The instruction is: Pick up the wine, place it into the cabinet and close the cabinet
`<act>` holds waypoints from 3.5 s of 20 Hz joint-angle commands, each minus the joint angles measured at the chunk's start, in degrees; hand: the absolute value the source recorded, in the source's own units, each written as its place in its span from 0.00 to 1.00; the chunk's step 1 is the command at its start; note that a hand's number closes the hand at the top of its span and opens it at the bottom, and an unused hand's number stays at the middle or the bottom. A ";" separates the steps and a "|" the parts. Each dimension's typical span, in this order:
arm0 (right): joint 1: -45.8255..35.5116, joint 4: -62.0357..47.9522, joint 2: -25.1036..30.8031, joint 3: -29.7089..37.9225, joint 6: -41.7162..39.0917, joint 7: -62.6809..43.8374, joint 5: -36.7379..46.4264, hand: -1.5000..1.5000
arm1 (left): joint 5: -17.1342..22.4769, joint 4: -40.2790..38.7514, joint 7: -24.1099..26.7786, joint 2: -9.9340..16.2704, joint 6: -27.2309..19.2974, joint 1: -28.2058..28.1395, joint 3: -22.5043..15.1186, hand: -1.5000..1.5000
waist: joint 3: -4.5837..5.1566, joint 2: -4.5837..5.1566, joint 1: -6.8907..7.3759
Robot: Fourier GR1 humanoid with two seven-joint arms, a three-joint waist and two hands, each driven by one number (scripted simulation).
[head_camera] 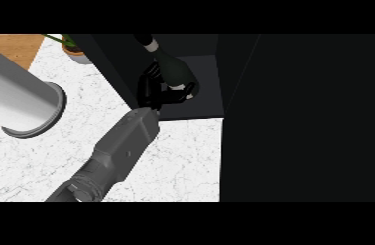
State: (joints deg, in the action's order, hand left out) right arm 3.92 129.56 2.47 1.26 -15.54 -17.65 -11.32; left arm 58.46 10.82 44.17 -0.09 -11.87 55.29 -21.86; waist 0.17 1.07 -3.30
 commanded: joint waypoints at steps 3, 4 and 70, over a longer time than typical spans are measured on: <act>-0.82 -0.26 -1.28 -1.83 1.45 0.81 3.62 0.00 | -1.33 -1.71 5.89 0.58 1.06 -0.26 1.67 0.00 | -0.12 -0.49 1.66; -0.17 1.13 -0.56 -1.27 1.24 -1.20 1.89 0.00 | -0.06 1.65 6.01 0.09 -2.33 -1.54 0.72 0.00 | -0.11 -0.49 0.74; -2.09 9.87 -2.33 -39.98 0.94 -20.45 12.23 1.00 | -6.51 115.97 -11.07 45.96 1.09 -89.39 14.83 0.00 | -0.09 -1.55 4.66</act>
State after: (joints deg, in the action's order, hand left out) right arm 4.42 138.65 2.20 -32.15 -17.81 -37.30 -5.61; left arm 48.61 123.92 33.39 42.52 -15.01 -28.83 -13.93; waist 0.10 -0.41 1.17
